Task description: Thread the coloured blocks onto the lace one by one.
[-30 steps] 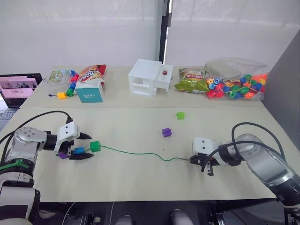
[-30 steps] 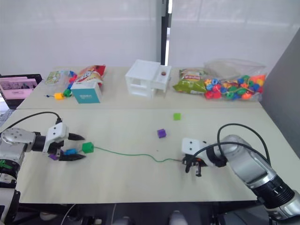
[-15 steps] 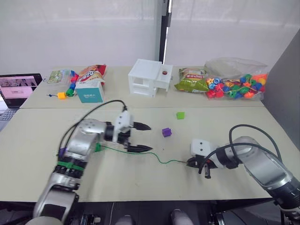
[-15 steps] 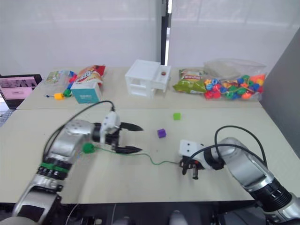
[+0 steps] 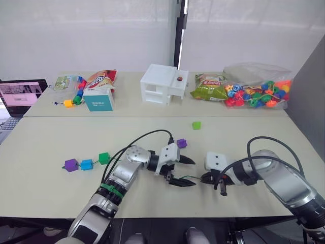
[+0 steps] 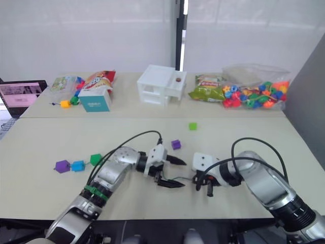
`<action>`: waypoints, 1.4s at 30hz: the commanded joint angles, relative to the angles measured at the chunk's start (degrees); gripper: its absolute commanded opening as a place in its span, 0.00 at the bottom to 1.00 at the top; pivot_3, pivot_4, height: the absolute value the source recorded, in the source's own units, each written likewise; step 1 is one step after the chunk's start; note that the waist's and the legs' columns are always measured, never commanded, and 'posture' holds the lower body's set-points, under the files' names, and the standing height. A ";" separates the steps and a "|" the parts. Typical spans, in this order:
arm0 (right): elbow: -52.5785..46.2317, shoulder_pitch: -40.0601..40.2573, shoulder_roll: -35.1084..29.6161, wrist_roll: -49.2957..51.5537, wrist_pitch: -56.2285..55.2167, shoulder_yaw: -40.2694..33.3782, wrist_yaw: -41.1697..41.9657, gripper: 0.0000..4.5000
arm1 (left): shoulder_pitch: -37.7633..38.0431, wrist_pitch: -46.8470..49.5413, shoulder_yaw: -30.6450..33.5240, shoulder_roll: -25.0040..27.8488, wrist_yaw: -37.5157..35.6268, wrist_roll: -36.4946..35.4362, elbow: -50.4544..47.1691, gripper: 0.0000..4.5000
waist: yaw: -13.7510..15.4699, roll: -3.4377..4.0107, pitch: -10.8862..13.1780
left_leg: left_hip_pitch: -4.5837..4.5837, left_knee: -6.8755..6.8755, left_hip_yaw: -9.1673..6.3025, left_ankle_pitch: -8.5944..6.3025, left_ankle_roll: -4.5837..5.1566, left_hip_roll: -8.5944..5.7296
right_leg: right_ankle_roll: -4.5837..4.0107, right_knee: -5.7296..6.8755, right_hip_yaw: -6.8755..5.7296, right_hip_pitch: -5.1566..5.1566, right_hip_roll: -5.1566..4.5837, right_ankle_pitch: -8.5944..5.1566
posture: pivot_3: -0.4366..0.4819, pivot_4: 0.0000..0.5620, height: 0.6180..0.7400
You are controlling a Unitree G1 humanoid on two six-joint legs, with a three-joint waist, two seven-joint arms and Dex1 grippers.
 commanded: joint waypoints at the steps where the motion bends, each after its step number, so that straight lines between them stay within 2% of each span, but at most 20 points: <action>1: -1.91 0.11 -0.81 0.82 0.00 -2.08 -0.18 0.00 | -0.41 -0.61 0.27 -0.68 1.62 0.48 -1.47 0.54 | 0.27 0.00 0.00 | 0.00 0.00 0.00 0.00 0.00 0.00 | 0.00 0.00 0.00 0.00 0.00 0.00 | 0.48 0.27 1.00; 14: -1.64 -0.49 -0.76 0.80 -0.07 -1.83 -0.13 0.00 | -0.28 -1.09 -0.54 -1.40 1.51 1.64 -0.14 0.54 | 0.76 0.00 0.00 | 0.00 0.03 0.01 0.00 0.00 -0.06 | 0.01 -0.03 0.00 0.04 -0.05 0.00 | 0.48 0.27 1.00; 15: -1.67 -0.35 -0.80 0.75 -0.11 -1.84 -0.20 0.00 | -0.40 -1.07 -0.43 -1.52 1.52 1.57 0.07 0.43 | 0.76 0.00 0.00 | 0.00 0.03 0.01 0.00 0.00 -0.06 | 0.01 -0.03 0.00 0.04 -0.05 0.00 | 0.48 0.27 1.00; 21: -1.96 -0.05 -0.95 0.77 0.02 -2.00 -0.33 0.00 | -0.75 -1.73 -0.60 -1.98 2.01 2.20 1.19 0.01 | 0.77 0.00 0.00 | 0.00 0.03 0.01 0.00 0.00 -0.06 | 0.01 -0.03 0.00 0.04 -0.05 0.00 | 0.48 0.27 1.00; 31: -2.73 0.05 -0.59 2.26 1.93 -2.95 -0.89 0.00 | -1.04 -3.30 -0.37 -2.47 2.64 2.99 2.94 0.01 | 0.81 0.00 0.00 | 0.00 0.03 0.01 0.00 -0.01 -0.08 | 0.02 -0.03 0.00 0.05 -0.06 0.01 | 0.48 0.27 1.00; 35: -5.49 1.56 -1.09 6.42 4.14 -6.17 -0.35 0.29 | -0.97 -3.30 -0.07 -2.29 2.68 2.89 2.96 0.00 | 0.86 -0.01 0.00 | 0.00 0.03 0.01 0.00 0.00 -0.08 | 0.02 -0.03 0.00 0.04 -0.07 0.01 | 0.48 0.27 1.00; 42: -10.08 11.30 0.82 18.10 9.23 -24.16 -3.73 0.82 | 0.30 -2.79 0.49 -1.42 3.31 2.67 2.39 0.00 | 1.22 -0.02 0.01 | 0.01 0.03 -0.01 0.00 0.01 -0.10 | 0.04 -0.06 -0.02 0.11 -0.10 0.02 | 0.48 0.27 1.00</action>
